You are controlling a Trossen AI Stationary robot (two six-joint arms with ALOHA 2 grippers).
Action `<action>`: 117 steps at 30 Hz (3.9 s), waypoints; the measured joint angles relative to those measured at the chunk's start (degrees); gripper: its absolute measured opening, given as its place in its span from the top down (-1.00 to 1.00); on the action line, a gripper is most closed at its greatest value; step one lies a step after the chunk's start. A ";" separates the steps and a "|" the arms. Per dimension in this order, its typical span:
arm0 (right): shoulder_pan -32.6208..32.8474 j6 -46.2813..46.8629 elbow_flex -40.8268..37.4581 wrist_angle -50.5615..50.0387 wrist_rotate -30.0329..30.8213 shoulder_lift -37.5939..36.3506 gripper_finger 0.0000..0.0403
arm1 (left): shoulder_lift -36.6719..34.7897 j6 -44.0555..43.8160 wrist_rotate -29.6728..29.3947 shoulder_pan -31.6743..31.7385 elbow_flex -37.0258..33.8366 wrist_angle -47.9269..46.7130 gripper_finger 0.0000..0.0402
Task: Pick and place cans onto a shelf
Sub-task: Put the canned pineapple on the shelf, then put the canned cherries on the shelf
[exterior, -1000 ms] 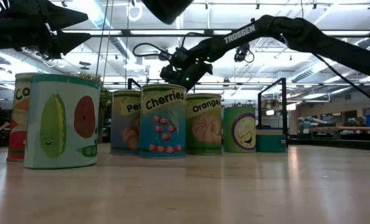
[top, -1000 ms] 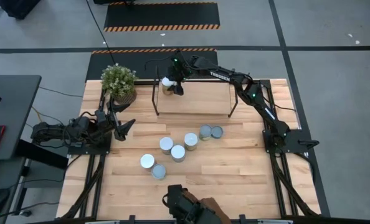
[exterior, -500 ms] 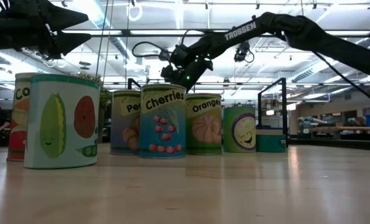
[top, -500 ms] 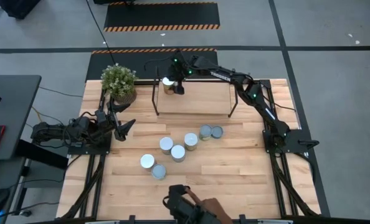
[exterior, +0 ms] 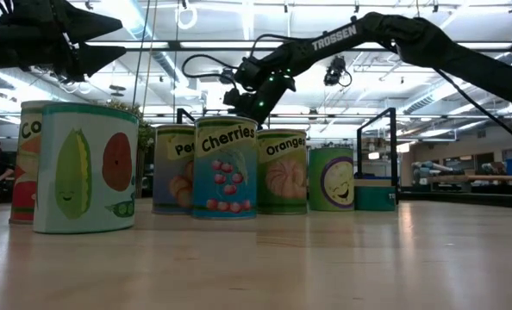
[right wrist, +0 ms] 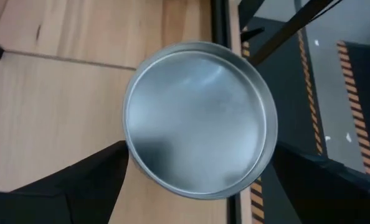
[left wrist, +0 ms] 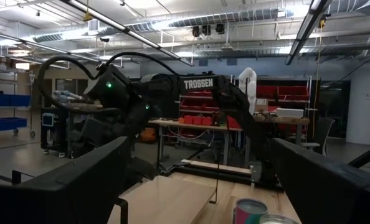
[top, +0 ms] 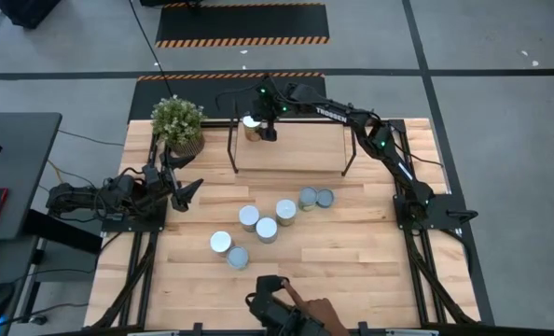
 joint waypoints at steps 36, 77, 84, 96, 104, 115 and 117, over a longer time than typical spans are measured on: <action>14.61 12.00 -0.07 -19.92 9.09 -3.96 -0.98 | 0.00 0.07 -0.46 0.01 -0.01 0.07 -0.95; 40.51 21.34 -5.81 -13.93 13.50 -8.23 -0.86 | 0.00 -1.51 -0.46 0.02 -0.01 -1.74 -0.95; 42.56 25.08 -13.52 -13.37 16.89 -11.99 -0.86 | 0.00 -1.90 -0.84 0.02 0.00 -1.69 -0.95; 43.42 31.32 -31.13 -5.12 16.19 -22.37 -0.86 | 0.00 -3.04 -0.86 0.02 0.00 -1.66 -0.95; 43.44 30.36 -35.55 -0.46 16.13 -22.38 -0.86 | 0.00 -3.36 -0.86 0.02 0.00 -1.66 -0.95; 43.44 29.86 -38.49 3.54 17.55 -22.38 -0.86 | 0.00 -3.43 -0.86 0.02 0.00 -1.66 -0.95; 43.43 29.81 -39.18 4.39 17.55 -22.38 -0.86 | 0.00 -3.43 -0.86 0.02 0.00 -1.66 -0.95</action>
